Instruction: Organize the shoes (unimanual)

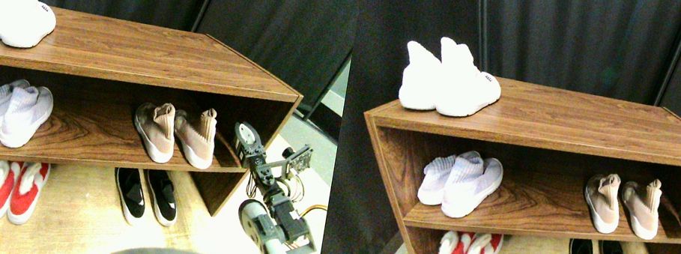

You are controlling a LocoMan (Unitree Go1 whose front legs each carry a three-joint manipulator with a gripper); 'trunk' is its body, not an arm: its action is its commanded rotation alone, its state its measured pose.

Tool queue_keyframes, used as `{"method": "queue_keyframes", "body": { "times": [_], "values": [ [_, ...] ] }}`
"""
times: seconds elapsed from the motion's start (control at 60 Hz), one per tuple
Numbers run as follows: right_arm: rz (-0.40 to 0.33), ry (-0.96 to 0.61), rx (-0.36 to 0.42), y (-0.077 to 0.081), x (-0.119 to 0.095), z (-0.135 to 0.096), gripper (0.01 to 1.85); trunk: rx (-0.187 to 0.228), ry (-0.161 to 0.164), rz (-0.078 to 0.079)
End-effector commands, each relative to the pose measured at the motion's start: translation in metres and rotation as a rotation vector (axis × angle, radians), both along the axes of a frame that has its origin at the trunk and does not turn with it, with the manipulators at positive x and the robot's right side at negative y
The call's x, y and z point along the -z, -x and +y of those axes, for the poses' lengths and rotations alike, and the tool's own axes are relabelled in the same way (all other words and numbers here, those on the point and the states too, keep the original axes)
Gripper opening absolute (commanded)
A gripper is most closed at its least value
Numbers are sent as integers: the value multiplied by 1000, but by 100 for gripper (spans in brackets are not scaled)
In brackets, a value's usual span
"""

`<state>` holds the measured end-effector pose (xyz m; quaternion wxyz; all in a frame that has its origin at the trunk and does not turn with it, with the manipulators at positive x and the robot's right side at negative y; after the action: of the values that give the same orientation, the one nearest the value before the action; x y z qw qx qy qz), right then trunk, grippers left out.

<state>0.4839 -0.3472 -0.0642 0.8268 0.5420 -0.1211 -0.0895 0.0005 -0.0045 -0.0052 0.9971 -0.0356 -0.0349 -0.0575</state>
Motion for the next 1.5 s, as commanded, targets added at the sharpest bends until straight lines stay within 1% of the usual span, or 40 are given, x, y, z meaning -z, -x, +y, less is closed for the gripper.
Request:
{"method": "queue_keyframes", "body": {
  "times": [0.017, 0.133, 0.217, 0.317, 0.383, 0.55, 0.667, 0.733, 0.817, 0.867, 1.017, 1.2, 1.333, 1.367, 1.4, 1.5],
  "values": [
    [-4, 0, 21, -7, 0, 4, 6, -2, 31, -6],
    [6, -9, 33, -13, 4, 7, 6, -6, 35, -4],
    [7, -28, 33, -14, 5, 11, 6, -12, 41, -3],
    [23, -60, 17, -15, 6, 17, 6, -19, 49, 0],
    [32, -61, -28, -16, 8, 22, 6, -29, 57, 2],
    [43, -33, -47, -18, 10, 32, 6, -46, 75, 7],
    [47, -45, -51, -18, 11, 39, 6, -58, 85, 10],
    [60, -53, -80, -19, 13, 42, 6, -60, 88, 12],
    [66, -69, -80, -21, 14, 45, 6, -63, 91, 13],
    [75, -86, -94, -21, 15, 48, 6, -64, 93, 13],
    [77, -69, -90, -22, 17, 54, 6, -71, 97, 15],
    [89, -108, -81, -20, 16, 62, 6, -82, 104, 16],
    [101, -111, -121, -22, 17, 63, 6, -85, 105, 17],
    [99, -110, -122, -22, 17, 64, 6, -85, 105, 17],
    [99, -117, -106, -23, 17, 65, 6, -88, 106, 18],
    [105, -117, -106, -23, 18, 66, 6, -88, 106, 18]
  ]
}}
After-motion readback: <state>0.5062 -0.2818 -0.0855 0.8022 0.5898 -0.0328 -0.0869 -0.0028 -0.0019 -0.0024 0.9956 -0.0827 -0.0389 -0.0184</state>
